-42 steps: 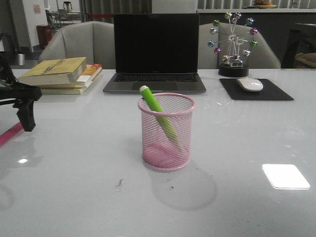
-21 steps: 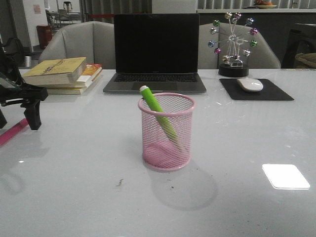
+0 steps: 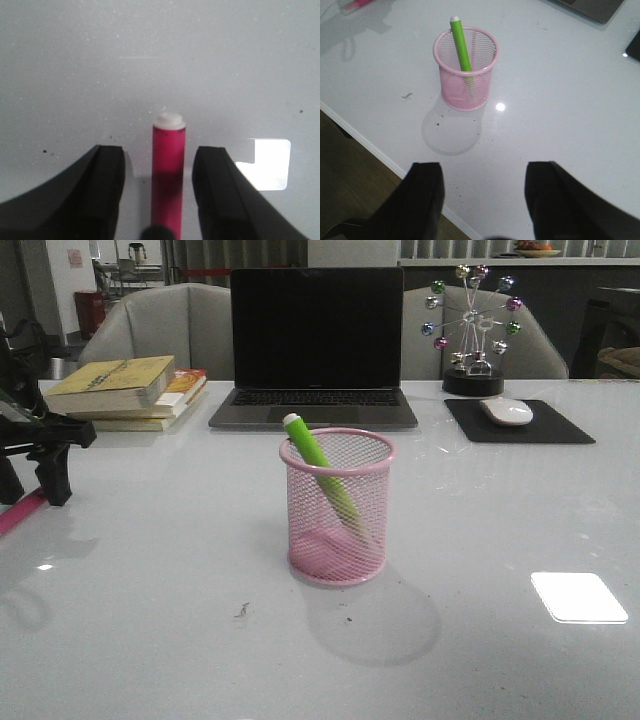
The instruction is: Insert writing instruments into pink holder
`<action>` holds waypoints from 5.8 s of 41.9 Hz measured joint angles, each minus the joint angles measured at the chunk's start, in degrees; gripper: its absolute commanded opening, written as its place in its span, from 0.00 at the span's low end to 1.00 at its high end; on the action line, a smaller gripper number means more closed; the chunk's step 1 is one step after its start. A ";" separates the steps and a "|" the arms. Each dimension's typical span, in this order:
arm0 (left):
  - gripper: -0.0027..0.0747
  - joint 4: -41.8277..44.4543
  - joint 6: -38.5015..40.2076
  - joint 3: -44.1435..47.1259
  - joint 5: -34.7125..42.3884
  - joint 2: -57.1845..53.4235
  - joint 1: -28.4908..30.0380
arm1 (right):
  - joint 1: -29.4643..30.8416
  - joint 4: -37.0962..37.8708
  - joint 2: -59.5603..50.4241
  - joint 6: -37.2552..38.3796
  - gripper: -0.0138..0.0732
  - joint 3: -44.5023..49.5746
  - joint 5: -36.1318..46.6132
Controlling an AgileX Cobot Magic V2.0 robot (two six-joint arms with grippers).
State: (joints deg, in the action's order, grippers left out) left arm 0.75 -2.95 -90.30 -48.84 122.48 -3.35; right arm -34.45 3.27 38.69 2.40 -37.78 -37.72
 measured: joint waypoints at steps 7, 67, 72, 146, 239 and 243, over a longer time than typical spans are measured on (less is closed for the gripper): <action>0.36 0.00 0.00 -0.03 0.00 0.00 0.00 | 0.00 0.00 0.00 0.00 0.71 0.00 0.00; 0.15 -27.24 -19.54 48.13 77.56 -44.82 -42.72 | 0.00 0.00 0.00 0.00 0.71 0.00 0.00; 0.15 -27.38 -19.54 48.13 86.60 -41.11 -48.03 | 0.00 0.00 0.00 0.00 0.71 0.00 0.00; 0.56 -22.68 -23.85 37.20 44.01 -45.71 -44.59 | 0.00 0.00 0.00 0.00 0.71 0.00 0.00; 0.15 4.94 3.59 54.34 2.57 -89.87 -35.01 | 0.00 0.00 0.00 0.00 0.23 0.00 -0.37; 0.15 4.94 3.59 54.34 2.69 -89.87 -35.01 | 0.00 0.00 0.00 0.00 0.23 0.00 -0.37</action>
State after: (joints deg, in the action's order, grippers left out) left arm 5.69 0.64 -35.96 -46.16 32.62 -38.36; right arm -34.45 3.27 38.69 2.40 -37.78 -38.09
